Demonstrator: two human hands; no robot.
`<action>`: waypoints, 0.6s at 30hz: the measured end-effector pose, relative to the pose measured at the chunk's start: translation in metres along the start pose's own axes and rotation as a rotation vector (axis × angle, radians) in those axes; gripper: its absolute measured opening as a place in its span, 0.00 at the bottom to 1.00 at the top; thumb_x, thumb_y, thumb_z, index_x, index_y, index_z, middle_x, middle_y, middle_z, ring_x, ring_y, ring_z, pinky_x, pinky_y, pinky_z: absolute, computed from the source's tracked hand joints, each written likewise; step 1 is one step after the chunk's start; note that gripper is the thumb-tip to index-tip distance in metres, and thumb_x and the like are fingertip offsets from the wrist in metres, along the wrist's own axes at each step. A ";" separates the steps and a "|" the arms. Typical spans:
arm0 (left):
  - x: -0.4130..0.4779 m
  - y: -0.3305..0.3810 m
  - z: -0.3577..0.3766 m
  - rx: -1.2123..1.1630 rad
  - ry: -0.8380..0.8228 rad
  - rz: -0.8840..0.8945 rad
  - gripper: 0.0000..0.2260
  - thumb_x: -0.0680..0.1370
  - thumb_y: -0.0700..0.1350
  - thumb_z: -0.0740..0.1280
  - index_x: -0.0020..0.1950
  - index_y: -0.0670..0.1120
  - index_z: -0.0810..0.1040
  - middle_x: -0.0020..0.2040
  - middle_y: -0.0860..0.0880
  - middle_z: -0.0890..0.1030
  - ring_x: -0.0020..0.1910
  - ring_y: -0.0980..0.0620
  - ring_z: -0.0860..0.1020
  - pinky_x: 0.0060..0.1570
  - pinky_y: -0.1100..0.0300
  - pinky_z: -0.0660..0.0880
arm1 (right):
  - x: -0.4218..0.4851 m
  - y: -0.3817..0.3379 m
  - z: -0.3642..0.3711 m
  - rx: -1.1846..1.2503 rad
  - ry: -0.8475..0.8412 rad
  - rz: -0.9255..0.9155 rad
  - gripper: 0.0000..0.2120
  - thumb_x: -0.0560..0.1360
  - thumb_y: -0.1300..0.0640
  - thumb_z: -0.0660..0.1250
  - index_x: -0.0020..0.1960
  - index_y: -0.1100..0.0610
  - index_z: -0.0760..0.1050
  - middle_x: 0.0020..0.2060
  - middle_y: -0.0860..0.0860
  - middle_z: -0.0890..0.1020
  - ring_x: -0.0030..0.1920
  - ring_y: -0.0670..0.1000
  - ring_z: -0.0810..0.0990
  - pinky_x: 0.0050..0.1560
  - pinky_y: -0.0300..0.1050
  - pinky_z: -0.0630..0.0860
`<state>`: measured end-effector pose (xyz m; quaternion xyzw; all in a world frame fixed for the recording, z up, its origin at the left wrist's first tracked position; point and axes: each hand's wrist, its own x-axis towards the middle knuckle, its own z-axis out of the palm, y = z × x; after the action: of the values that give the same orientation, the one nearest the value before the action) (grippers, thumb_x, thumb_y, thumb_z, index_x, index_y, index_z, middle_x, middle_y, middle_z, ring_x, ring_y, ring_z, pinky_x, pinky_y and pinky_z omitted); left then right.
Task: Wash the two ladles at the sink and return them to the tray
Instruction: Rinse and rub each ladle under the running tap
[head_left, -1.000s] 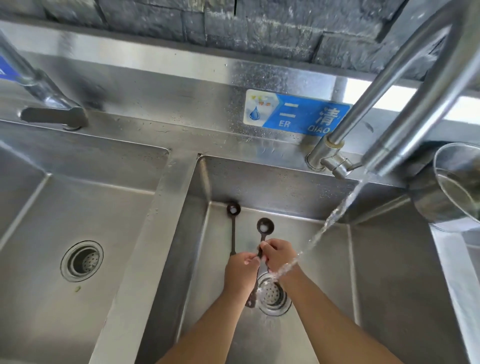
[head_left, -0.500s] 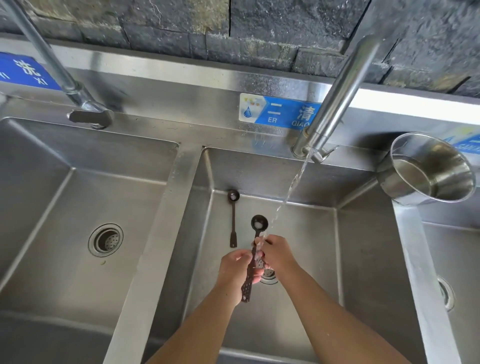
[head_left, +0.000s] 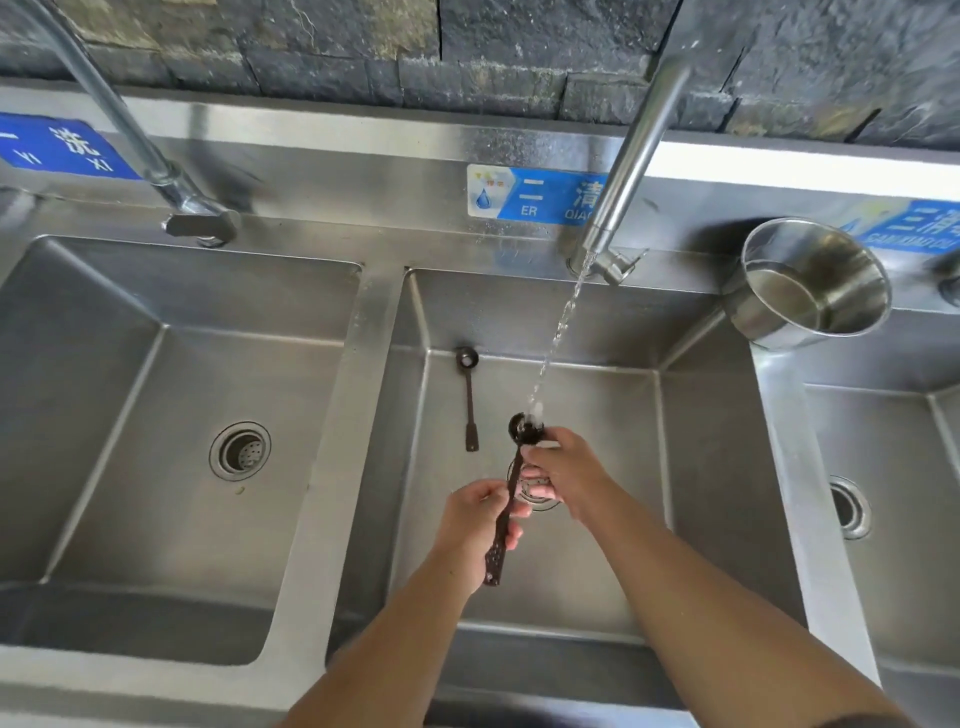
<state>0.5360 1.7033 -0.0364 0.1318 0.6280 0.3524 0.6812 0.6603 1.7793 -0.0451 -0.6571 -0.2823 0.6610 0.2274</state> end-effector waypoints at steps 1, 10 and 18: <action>-0.003 -0.002 -0.001 0.000 0.002 0.004 0.09 0.82 0.36 0.60 0.51 0.35 0.79 0.35 0.41 0.82 0.24 0.49 0.72 0.24 0.60 0.70 | -0.002 -0.001 -0.001 0.009 -0.009 -0.005 0.16 0.77 0.65 0.68 0.63 0.57 0.72 0.43 0.61 0.81 0.42 0.55 0.82 0.35 0.46 0.79; -0.024 -0.009 -0.013 -0.003 -0.006 0.047 0.09 0.82 0.35 0.60 0.52 0.35 0.79 0.32 0.44 0.83 0.23 0.49 0.72 0.23 0.60 0.70 | -0.010 -0.008 0.002 0.121 -0.151 -0.003 0.18 0.77 0.68 0.64 0.64 0.52 0.75 0.46 0.59 0.82 0.36 0.53 0.80 0.37 0.46 0.78; -0.029 0.006 -0.017 0.050 -0.082 0.090 0.10 0.82 0.35 0.60 0.50 0.37 0.81 0.33 0.43 0.82 0.23 0.49 0.71 0.24 0.59 0.68 | -0.012 -0.027 0.011 -0.033 -0.036 -0.032 0.06 0.76 0.69 0.65 0.51 0.61 0.77 0.34 0.57 0.77 0.25 0.47 0.73 0.26 0.39 0.71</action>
<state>0.5191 1.6842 -0.0134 0.1908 0.6017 0.3612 0.6863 0.6479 1.7898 -0.0183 -0.6440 -0.3077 0.6643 0.2219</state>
